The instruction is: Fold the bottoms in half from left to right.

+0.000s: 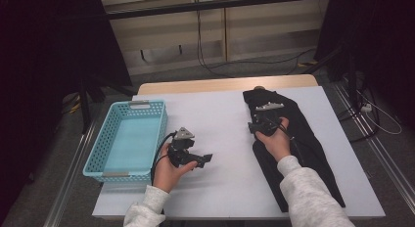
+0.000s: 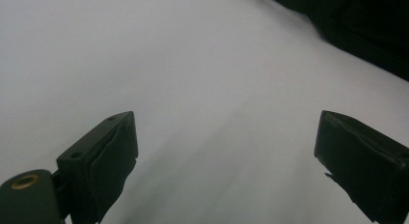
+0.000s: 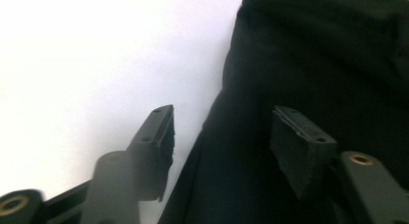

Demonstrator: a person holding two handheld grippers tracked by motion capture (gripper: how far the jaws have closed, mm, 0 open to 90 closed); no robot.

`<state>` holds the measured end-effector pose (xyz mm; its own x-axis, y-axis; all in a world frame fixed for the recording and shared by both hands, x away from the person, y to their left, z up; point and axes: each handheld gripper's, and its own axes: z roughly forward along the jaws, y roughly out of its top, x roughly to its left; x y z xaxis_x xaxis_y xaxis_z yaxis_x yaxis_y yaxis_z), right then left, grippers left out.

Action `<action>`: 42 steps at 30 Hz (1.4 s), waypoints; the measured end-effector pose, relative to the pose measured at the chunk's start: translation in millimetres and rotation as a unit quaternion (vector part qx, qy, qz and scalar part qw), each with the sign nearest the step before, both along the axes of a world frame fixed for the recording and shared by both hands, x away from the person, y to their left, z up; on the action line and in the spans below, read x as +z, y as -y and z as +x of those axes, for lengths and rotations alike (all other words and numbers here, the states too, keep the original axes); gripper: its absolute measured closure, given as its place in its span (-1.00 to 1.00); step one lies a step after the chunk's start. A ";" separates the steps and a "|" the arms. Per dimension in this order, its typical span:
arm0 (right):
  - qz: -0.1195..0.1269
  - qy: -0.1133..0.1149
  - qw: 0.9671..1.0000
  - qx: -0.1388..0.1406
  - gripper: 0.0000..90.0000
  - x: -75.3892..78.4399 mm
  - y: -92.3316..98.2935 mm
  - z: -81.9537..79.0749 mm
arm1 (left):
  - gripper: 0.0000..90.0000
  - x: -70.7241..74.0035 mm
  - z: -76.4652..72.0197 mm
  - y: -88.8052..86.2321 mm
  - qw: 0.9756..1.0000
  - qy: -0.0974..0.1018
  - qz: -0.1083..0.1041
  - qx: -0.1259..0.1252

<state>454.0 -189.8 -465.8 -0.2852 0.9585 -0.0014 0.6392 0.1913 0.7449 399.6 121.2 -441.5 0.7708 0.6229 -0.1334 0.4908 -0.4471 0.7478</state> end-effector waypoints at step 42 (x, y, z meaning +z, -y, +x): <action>0.039 0.001 0.984 0.175 0.92 1.6 -64.8 -26.0 | -0.79 2.7 2.5 -7.9 1.000 -0.001 -0.003 0.031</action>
